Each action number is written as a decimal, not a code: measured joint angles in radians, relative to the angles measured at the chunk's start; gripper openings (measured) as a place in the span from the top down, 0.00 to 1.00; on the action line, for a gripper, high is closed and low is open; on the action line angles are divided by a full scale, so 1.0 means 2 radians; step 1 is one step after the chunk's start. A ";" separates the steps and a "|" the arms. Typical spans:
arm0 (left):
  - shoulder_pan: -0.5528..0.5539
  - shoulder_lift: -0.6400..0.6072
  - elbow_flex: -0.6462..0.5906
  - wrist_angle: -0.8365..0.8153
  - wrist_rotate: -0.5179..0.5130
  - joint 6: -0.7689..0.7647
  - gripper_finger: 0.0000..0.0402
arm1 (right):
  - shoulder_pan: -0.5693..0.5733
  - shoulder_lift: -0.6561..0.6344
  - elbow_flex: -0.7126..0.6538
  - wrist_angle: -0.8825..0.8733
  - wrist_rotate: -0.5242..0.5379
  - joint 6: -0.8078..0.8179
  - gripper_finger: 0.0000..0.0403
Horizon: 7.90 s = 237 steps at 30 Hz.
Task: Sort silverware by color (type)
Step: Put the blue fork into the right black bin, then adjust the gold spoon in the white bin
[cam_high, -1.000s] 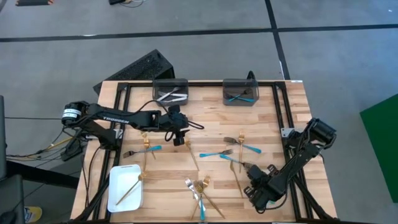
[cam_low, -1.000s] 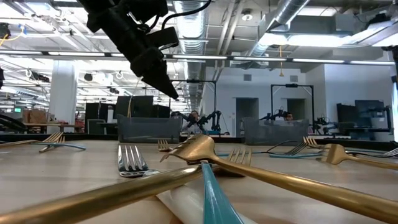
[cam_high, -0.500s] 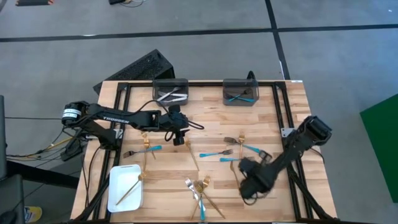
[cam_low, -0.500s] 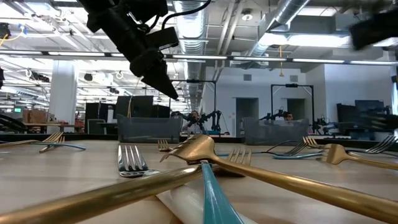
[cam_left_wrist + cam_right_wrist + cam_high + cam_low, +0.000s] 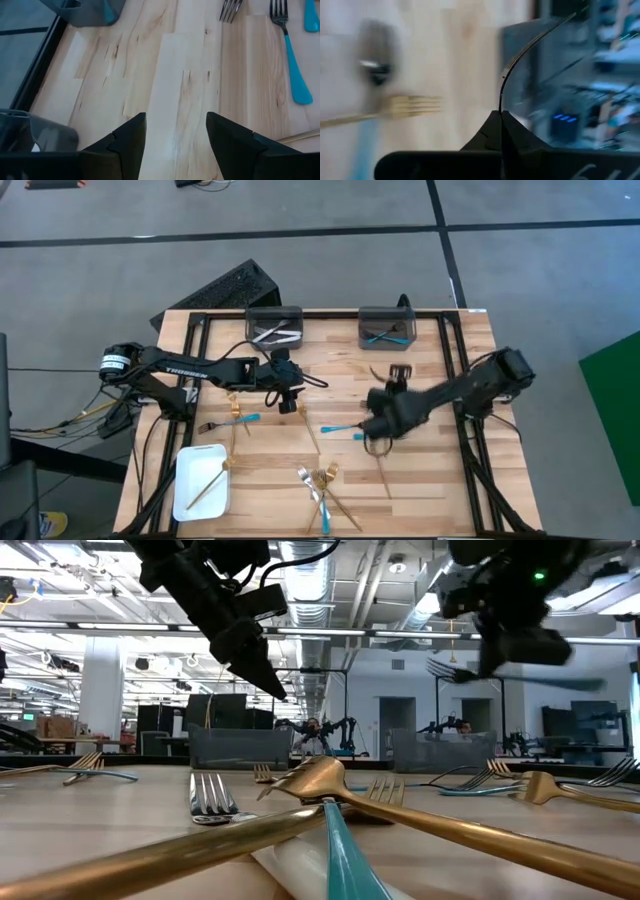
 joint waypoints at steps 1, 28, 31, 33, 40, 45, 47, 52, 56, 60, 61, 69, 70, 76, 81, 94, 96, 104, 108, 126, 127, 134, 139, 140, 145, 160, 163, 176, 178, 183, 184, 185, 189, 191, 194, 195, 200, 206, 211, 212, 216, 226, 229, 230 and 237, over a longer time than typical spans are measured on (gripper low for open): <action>0.000 0.000 0.000 0.000 -0.001 0.000 0.51 | -0.016 -0.015 -0.003 0.010 0.016 -0.033 0.98; 0.000 0.000 0.000 -0.005 -0.036 -0.029 0.51 | -0.521 -0.229 -0.192 0.557 -0.458 -0.707 0.95; 0.002 0.000 0.000 -0.004 -0.049 -0.036 0.51 | -0.543 -0.204 -0.191 0.566 -0.463 -0.708 0.90; 0.004 0.000 0.000 -0.004 -0.052 -0.040 0.51 | -0.555 -0.185 -0.191 0.572 -0.463 -0.709 0.86; 0.021 0.000 0.000 -0.004 -0.053 -0.066 0.51 | -0.576 -0.138 -0.191 0.600 -0.474 -0.707 0.79; 0.022 0.000 0.000 -0.005 -0.052 -0.069 0.51 | -0.564 -0.152 -0.191 0.589 -0.471 -0.612 0.78; 0.022 0.000 0.000 -0.006 -0.052 -0.069 0.51 | -0.554 -0.167 -0.191 0.579 -0.464 -0.548 0.78; 0.020 0.000 0.000 -0.017 -0.052 -0.080 0.51 | -0.523 -0.216 -0.190 0.513 -0.460 -0.383 0.78; 0.010 0.000 0.000 -0.018 -0.052 -0.098 0.51 | -0.489 -0.245 -0.190 0.402 -0.460 -0.273 0.78; -0.004 0.000 0.000 -0.011 -0.052 -0.105 0.51 | -0.436 -0.256 -0.191 0.291 -0.460 -0.168 0.78; -0.008 0.000 0.000 -0.011 -0.051 -0.104 0.51 | -0.418 -0.256 -0.191 0.270 -0.458 -0.144 0.78; -0.042 0.000 0.000 -0.009 -0.044 -0.104 0.51 | -0.230 -0.254 -0.191 0.236 -0.402 0.011 0.80; -0.047 0.000 0.000 -0.009 -0.044 -0.104 0.51 | -0.209 -0.254 -0.191 0.244 -0.394 0.030 0.80; -0.075 0.000 0.000 -0.009 0.000 -0.105 0.51 | -0.105 -0.252 -0.191 0.290 -0.312 0.137 0.80; -0.105 0.000 0.000 -0.016 0.016 -0.120 0.51 | -0.038 -0.252 -0.191 0.291 -0.248 0.233 0.80; -0.215 0.000 0.000 -0.150 -0.037 -0.233 0.51 | 0.130 -0.170 -0.192 0.442 -0.107 0.347 0.80; -0.221 0.000 -0.001 -0.151 -0.058 -0.238 0.51 | 0.132 -0.139 -0.191 0.515 -0.105 0.320 0.80; -0.202 0.000 0.000 -0.055 -0.095 -0.204 0.51 | 0.088 -0.053 -0.166 0.580 -0.108 0.315 0.80; -0.194 0.000 0.000 -0.038 -0.084 -0.089 0.51 | 0.084 -0.045 -0.157 0.579 -0.106 0.314 0.80; -0.239 -0.027 0.011 -0.244 0.004 -0.335 0.65 | 0.082 -0.004 -0.144 0.623 -0.103 0.303 0.80; -0.252 -0.030 0.011 -0.259 0.017 -0.357 0.66 | 0.077 0.002 -0.144 0.630 -0.103 0.303 0.80; -0.342 -0.032 0.010 -0.287 0.060 -0.437 0.64 | 0.054 0.037 -0.143 0.729 -0.109 0.256 0.80; -0.372 -0.032 0.010 -0.302 0.038 -0.480 0.55 | 0.046 0.051 -0.144 0.789 -0.132 0.214 0.80; -0.374 -0.033 0.010 -0.306 0.032 -0.490 0.53 | 0.045 0.051 -0.144 0.797 -0.133 0.212 0.80; -0.375 -0.033 0.007 -0.331 0.041 -0.522 0.48 | 0.047 0.050 -0.144 0.801 -0.134 0.207 0.80; -0.389 -0.033 0.007 -0.373 0.059 -0.551 0.56 | 0.050 0.050 -0.144 0.802 -0.133 0.208 0.80; -0.389 -0.033 0.007 -0.371 0.059 -0.551 0.67 | 0.050 0.050 -0.144 0.802 -0.133 0.208 0.80; -0.389 -0.033 0.007 -0.369 0.062 -0.542 0.99 | 0.050 0.050 -0.144 0.802 -0.134 0.208 0.80; -0.389 -0.033 0.007 -0.369 0.062 -0.542 0.99 | 0.050 0.050 -0.144 0.802 -0.134 0.208 0.80; -0.389 -0.033 0.011 -0.374 0.063 -0.542 0.99 | 0.050 0.050 -0.144 0.802 -0.133 0.208 0.80; -0.389 -0.033 0.014 -0.374 0.059 -0.538 0.98 | 0.050 0.050 -0.144 0.802 -0.133 0.208 0.80; -0.389 -0.033 0.018 -0.376 0.056 -0.535 0.96 | 0.050 0.050 -0.144 0.802 -0.133 0.208 0.80; -0.389 -0.033 0.041 -0.385 0.046 -0.511 0.86 | 0.050 0.050 -0.144 0.803 -0.133 0.208 0.80; -0.389 -0.034 0.047 -0.389 0.035 -0.506 0.80 | 0.051 0.050 -0.144 0.803 -0.134 0.208 0.80; -0.389 -0.033 0.047 -0.389 0.023 -0.505 0.68 | 0.054 0.050 -0.144 0.803 -0.134 0.208 0.80; -0.389 -0.031 0.043 -0.387 0.020 -0.508 0.65 | 0.054 0.050 -0.144 0.803 -0.134 0.208 0.80; -0.386 0.002 0.030 -0.386 0.040 -0.515 0.50 | 0.054 0.050 -0.144 0.802 -0.134 0.204 0.80; -0.379 0.038 0.030 -0.390 0.069 -0.514 0.47 | 0.052 0.050 -0.144 0.802 -0.134 0.200 0.80; -0.378 0.055 0.032 -0.415 0.070 -0.516 0.53 | 0.052 0.050 -0.144 0.802 -0.134 0.200 0.80; -0.378 0.055 0.032 -0.415 0.070 -0.517 0.55 | 0.052 0.050 -0.144 0.802 -0.134 0.200 0.80; -0.378 0.055 0.043 -0.426 0.071 -0.513 0.69 | 0.052 0.050 -0.144 0.802 -0.134 0.199 0.80; -0.396 0.055 0.110 -0.504 0.063 -0.508 0.99 | 0.052 0.050 -0.144 0.803 -0.134 0.199 0.80; -0.409 0.055 0.121 -0.544 0.053 -0.537 0.99 | 0.052 0.050 -0.144 0.803 -0.134 0.199 0.80; -0.414 0.055 0.122 -0.554 0.053 -0.551 0.99 | 0.052 0.050 -0.144 0.803 -0.134 0.199 0.80; -0.447 0.055 0.122 -0.616 0.055 -0.644 0.98 | 0.052 0.050 -0.144 0.804 -0.133 0.198 0.80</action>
